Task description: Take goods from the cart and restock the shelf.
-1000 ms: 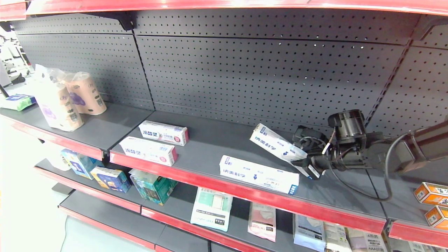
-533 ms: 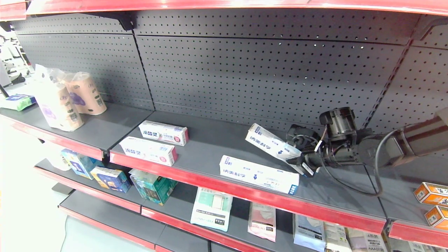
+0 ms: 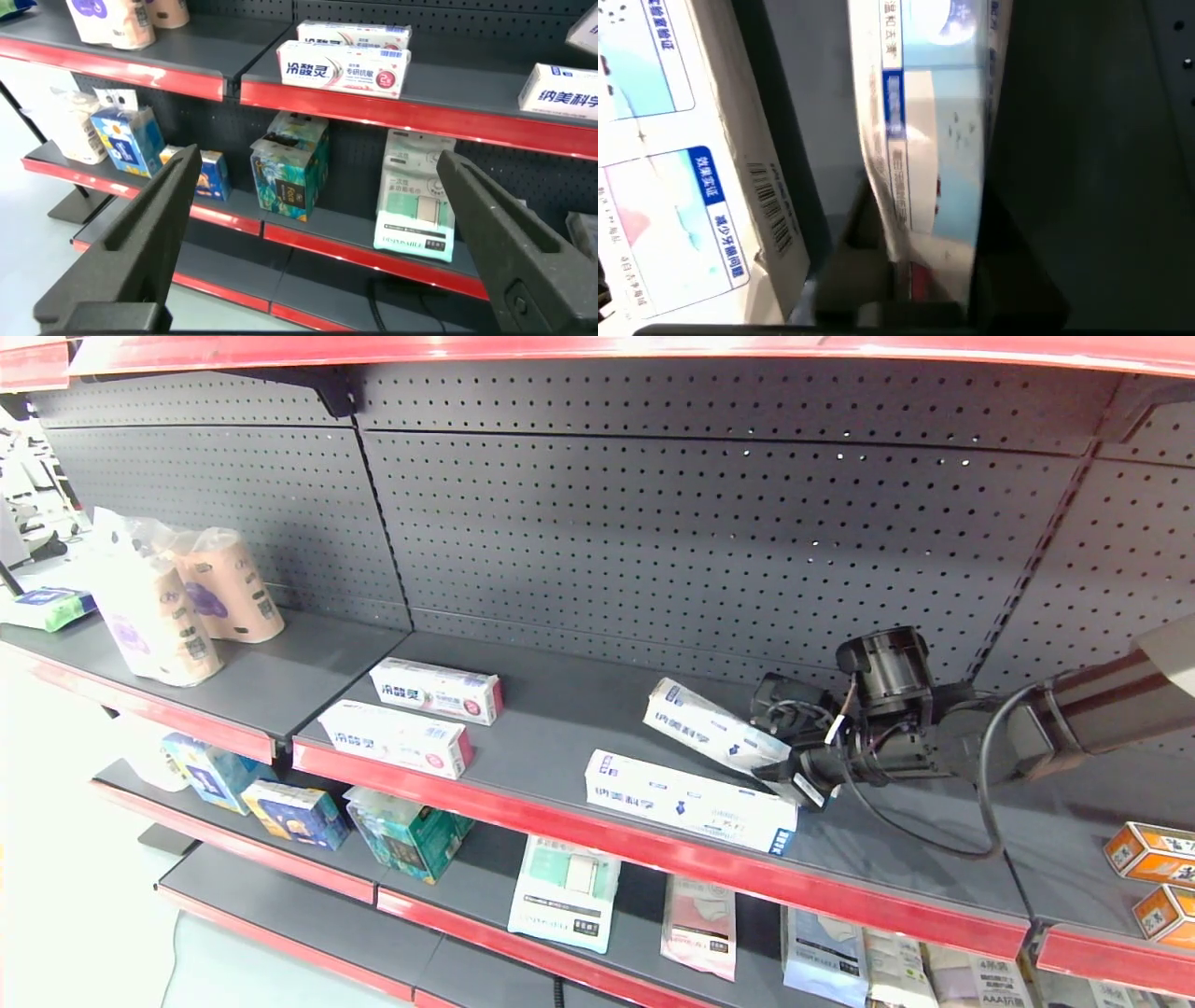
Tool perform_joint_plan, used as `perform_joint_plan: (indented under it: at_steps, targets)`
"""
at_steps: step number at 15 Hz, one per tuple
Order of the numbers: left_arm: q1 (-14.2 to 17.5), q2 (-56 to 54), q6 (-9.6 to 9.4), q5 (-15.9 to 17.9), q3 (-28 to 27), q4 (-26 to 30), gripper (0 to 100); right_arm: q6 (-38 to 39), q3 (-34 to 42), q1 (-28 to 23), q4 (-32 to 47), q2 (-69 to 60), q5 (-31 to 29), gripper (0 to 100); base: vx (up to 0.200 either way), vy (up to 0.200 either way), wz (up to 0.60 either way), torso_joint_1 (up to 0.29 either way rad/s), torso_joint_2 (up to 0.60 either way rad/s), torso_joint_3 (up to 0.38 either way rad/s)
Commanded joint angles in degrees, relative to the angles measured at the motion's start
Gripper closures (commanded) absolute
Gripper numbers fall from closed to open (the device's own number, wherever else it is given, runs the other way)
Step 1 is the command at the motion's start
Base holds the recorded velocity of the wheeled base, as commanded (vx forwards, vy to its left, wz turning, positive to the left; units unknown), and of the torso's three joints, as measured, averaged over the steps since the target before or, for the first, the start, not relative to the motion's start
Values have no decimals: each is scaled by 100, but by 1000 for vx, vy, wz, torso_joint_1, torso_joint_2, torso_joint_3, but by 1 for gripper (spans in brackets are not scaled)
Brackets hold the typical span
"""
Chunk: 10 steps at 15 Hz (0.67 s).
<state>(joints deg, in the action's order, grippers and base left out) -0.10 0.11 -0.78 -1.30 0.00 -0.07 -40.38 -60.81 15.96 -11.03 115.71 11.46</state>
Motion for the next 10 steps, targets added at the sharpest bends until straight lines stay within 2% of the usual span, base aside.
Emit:
perform_joint_plan:
  at_steps: [1, 10]
  targets:
    - [1, -2, -1, -1, 0, -1, 0, 3, 7, 13, 5, 30, 5, 0, 0, 0, 0, 0, 0, 0]
    - [1, -2, -1, -1, 0, -1, 0, 249, -256, -14, -13, 92, -126, 0, 0, 0, 0, 0, 0, 0]
